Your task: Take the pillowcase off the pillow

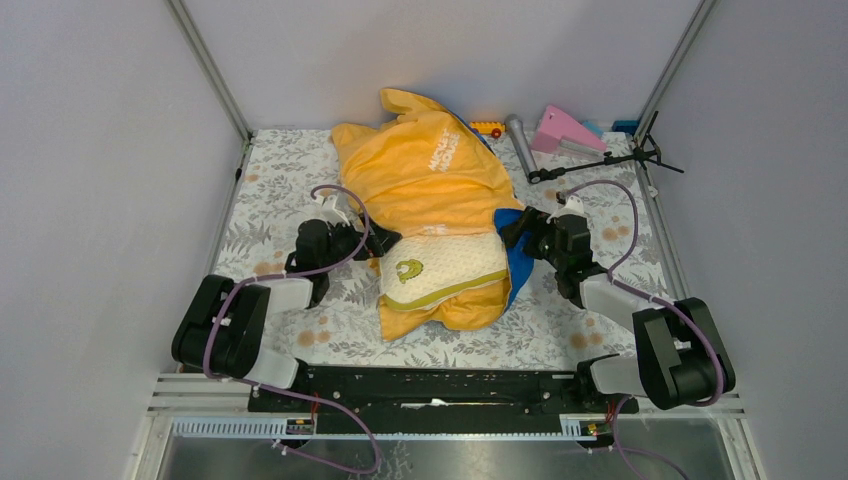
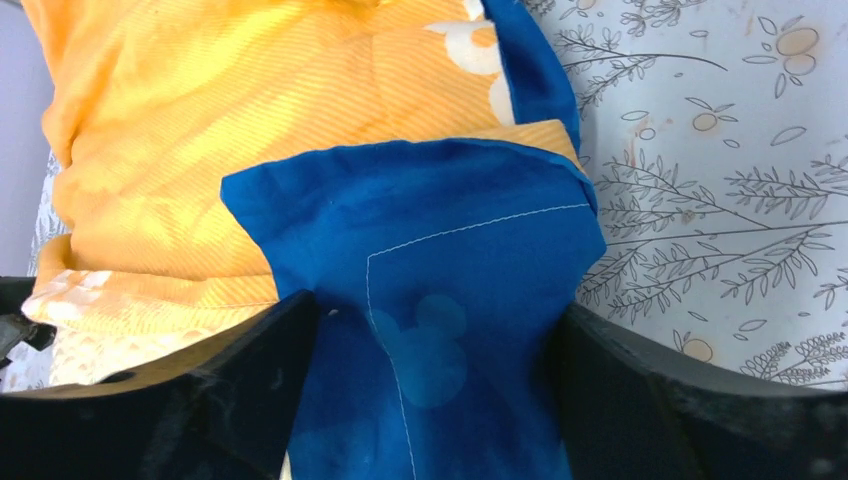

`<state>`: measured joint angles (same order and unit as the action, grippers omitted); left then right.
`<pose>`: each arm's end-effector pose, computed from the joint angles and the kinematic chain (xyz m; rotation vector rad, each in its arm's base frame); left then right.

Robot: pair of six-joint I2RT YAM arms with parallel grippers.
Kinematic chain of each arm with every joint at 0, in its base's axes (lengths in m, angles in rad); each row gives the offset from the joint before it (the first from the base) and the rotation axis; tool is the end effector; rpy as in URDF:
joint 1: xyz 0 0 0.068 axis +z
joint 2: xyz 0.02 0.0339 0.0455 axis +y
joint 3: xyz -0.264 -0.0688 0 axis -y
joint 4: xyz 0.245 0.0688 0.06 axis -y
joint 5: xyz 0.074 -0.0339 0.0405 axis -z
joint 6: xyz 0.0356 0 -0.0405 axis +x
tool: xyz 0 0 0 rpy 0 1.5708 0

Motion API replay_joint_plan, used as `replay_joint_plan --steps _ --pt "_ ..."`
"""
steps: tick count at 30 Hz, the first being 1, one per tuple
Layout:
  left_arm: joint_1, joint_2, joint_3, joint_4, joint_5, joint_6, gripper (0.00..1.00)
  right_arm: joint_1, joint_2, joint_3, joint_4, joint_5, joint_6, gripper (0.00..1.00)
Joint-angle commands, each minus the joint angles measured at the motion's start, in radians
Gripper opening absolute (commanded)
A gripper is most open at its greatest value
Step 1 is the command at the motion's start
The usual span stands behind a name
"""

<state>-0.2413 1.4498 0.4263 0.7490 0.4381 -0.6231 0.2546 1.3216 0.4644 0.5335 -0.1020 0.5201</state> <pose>0.2577 -0.0790 0.1688 -0.0463 1.9397 -0.9937 0.2549 0.0701 0.1886 0.1862 1.9326 0.6188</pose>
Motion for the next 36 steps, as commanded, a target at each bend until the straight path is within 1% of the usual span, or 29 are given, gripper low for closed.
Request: replay_joint_plan --steps 1,3,6,8,10,12,14,17,19,20,22,24,25,27,30,32,36 --pt "-0.014 -0.093 0.023 -0.013 -0.041 0.061 0.97 0.058 -0.011 0.046 0.083 -0.160 -0.072 0.77" --pt "-0.050 -0.165 0.010 -0.059 -0.131 0.112 0.97 0.137 0.008 0.082 0.074 -0.190 -0.135 0.77" --pt "-0.146 -0.273 -0.007 -0.110 -0.281 0.208 0.97 0.234 0.061 0.136 0.029 -0.167 -0.210 0.79" --pt "-0.210 -0.317 -0.008 -0.131 -0.363 0.265 0.97 0.242 0.083 0.153 0.010 -0.151 -0.210 0.80" --pt "-0.264 -0.334 0.001 -0.156 -0.430 0.315 0.96 0.242 0.078 0.150 -0.004 -0.087 -0.204 0.80" --pt "-0.298 -0.327 0.021 -0.187 -0.496 0.349 0.95 0.243 0.058 0.135 -0.013 -0.014 -0.200 0.79" --pt "-0.313 -0.301 0.047 -0.221 -0.540 0.360 0.92 0.242 0.034 0.118 -0.016 0.046 -0.193 0.76" --pt "-0.317 -0.242 0.105 -0.298 -0.642 0.350 0.88 0.242 0.002 0.098 -0.026 0.133 -0.180 0.67" --pt "-0.317 -0.209 0.132 -0.336 -0.688 0.347 0.87 0.242 -0.017 0.086 -0.031 0.177 -0.173 0.57" --pt "-0.317 -0.200 0.139 -0.348 -0.698 0.346 0.86 0.242 -0.027 0.078 -0.032 0.194 -0.167 0.48" --pt "-0.317 -0.199 0.141 -0.356 -0.713 0.342 0.86 0.243 -0.046 0.065 -0.030 0.222 -0.158 0.21" --pt "-0.317 -0.214 0.135 -0.364 -0.744 0.337 0.86 0.242 -0.056 0.055 -0.024 0.243 -0.152 0.03" --pt "-0.317 -0.231 0.131 -0.373 -0.768 0.329 0.86 0.242 -0.058 0.053 -0.026 0.252 -0.147 0.00" --pt "-0.317 -0.286 0.094 -0.341 -0.802 0.327 0.86 0.242 -0.060 0.054 -0.031 0.270 -0.141 0.00" --pt "-0.317 -0.361 0.028 -0.273 -0.792 0.351 0.89 0.243 -0.060 0.047 -0.033 0.315 -0.123 0.00" --pt "-0.317 -0.363 0.031 -0.278 -0.771 0.371 0.91 0.240 -0.056 0.047 -0.030 0.323 -0.117 0.00" --pt "-0.317 -0.308 0.054 -0.279 -0.737 0.444 0.96 0.242 -0.041 0.052 -0.026 0.309 -0.116 0.00"
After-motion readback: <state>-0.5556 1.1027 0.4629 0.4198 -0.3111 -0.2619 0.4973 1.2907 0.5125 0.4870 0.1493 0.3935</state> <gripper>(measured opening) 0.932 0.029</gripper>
